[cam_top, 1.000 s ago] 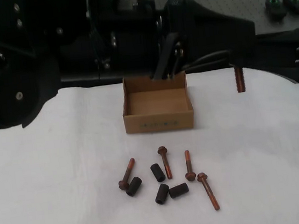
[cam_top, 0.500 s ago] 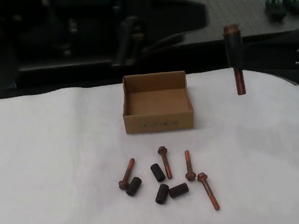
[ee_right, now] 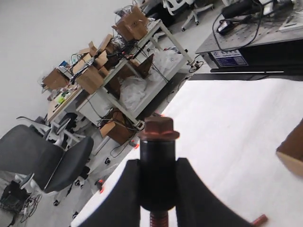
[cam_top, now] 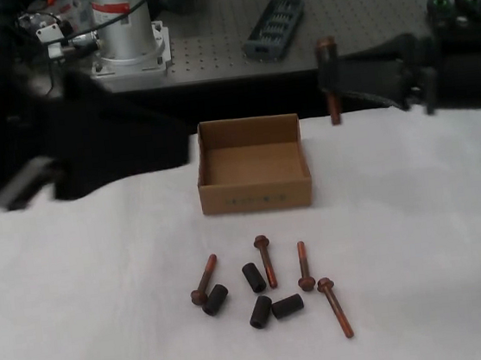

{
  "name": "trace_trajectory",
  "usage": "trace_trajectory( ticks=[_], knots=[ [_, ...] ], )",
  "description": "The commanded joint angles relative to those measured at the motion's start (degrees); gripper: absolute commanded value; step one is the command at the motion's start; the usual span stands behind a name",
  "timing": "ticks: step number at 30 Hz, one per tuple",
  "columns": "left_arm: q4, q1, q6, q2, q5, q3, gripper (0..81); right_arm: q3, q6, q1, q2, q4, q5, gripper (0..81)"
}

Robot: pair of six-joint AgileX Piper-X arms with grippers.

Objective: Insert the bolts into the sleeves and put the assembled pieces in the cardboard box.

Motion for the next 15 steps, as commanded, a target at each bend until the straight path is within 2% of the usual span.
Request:
trace_trajectory(
  ticks=[1, 6, 10, 15],
  knots=[
    [4.89, 0.20, 2.06, -5.77, -8.55, -0.37, 40.7, -6.51, -0.39, 0.08, 6.62, -0.37, 1.40, 2.5],
    [12.43, 0.20, 4.17, -10.58, -20.45, -0.37, 40.7, -18.25, -0.39, 0.08, 18.62, 3.76, 2.59, 2.5],
    [18.47, 0.20, 5.47, -11.90, -26.43, -0.37, 40.7, -27.19, -1.82, 0.99, 27.09, 9.37, 4.54, 2.5],
    [23.10, 0.20, 6.33, -11.70, -33.76, -0.10, 40.7, -36.34, -6.60, 3.43, 34.19, 18.55, 10.35, 2.5]
  ],
)
